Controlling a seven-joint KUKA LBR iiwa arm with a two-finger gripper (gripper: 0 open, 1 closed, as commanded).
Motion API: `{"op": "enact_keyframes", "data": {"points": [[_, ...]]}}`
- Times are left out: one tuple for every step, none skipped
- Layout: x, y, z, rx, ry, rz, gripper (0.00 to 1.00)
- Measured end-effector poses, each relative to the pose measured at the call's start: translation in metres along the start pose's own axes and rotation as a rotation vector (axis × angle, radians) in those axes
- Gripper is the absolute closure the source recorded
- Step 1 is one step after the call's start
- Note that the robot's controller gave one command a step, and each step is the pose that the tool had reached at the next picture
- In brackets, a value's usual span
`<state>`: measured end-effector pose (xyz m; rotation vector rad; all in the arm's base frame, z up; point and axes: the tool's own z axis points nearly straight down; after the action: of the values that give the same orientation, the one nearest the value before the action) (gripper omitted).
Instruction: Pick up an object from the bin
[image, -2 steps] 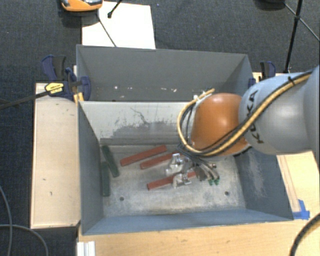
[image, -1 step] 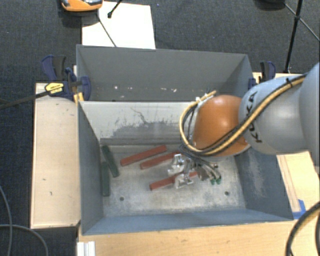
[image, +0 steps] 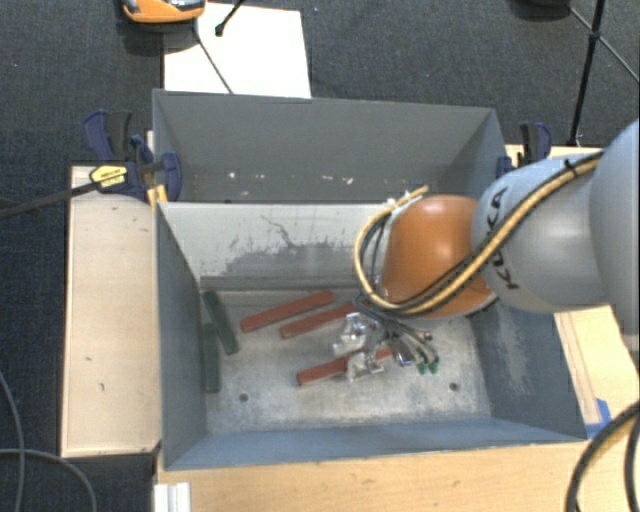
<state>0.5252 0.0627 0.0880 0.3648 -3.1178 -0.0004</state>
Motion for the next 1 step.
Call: {"op": "enact_keyframes", "data": {"points": [[0.0117, -0.0011, -0.0586, -0.001, 0.0, -0.014, 1.0]]}}
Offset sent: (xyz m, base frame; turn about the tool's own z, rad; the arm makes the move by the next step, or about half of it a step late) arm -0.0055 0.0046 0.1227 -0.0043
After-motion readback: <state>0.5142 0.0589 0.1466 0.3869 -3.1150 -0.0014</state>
